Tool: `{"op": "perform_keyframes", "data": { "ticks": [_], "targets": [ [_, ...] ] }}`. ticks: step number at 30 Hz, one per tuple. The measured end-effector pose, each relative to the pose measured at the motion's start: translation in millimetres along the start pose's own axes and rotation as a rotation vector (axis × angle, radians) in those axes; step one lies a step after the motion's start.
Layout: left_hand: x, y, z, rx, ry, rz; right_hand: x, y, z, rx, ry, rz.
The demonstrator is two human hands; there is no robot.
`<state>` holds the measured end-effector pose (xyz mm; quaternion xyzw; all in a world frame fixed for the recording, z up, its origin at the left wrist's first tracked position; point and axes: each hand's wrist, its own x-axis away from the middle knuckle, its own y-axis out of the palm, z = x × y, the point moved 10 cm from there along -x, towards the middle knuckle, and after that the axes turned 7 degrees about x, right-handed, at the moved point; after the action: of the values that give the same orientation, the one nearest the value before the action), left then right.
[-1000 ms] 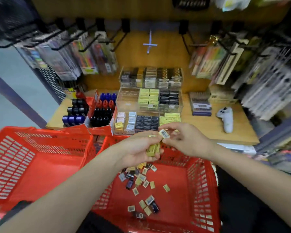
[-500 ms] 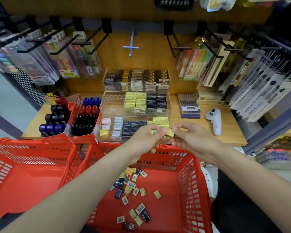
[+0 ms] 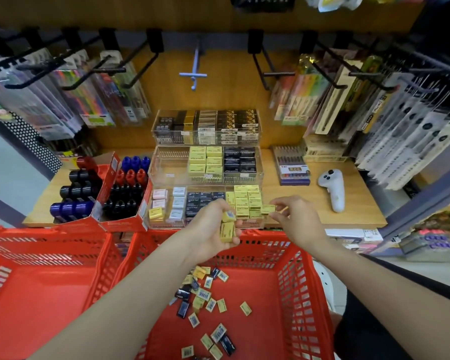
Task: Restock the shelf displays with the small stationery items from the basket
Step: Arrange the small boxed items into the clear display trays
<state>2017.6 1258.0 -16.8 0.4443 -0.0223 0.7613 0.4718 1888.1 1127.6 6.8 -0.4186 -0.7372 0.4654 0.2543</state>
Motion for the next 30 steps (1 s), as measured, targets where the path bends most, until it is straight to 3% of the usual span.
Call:
{"op": "perform_keyframes", "data": {
  "ticks": [7, 14, 17, 20, 23, 26, 30],
  "targets": [
    [3, -3, -9, -0.077, -0.085, -0.107, -13, 37, 6, -0.015, 0.029, -0.018],
    [2, -13, 7, -0.566, 0.169, 0.003, -9, 30, 0, 0.010, 0.049, 0.059],
    [3, -18, 14, -0.665, 0.254, 0.058, -9, 30, -3, 0.020, 0.078, 0.060],
    [10, -16, 32, -0.817, 0.468, 0.109, -8, 28, -7, -0.029, 0.076, 0.050],
    [25, -6, 49, -0.968, 0.704, 0.132, 0, 25, -13, -0.408, 0.136, 0.018],
    [37, 4, 56, -1.034, 0.834, 0.101, 21, 50, -48, -1.027, 0.210, -0.356],
    [41, 6, 60, -0.999, 0.879, 0.091, 30, 46, -68, -1.164, 0.176, -0.435]
  ]
}}
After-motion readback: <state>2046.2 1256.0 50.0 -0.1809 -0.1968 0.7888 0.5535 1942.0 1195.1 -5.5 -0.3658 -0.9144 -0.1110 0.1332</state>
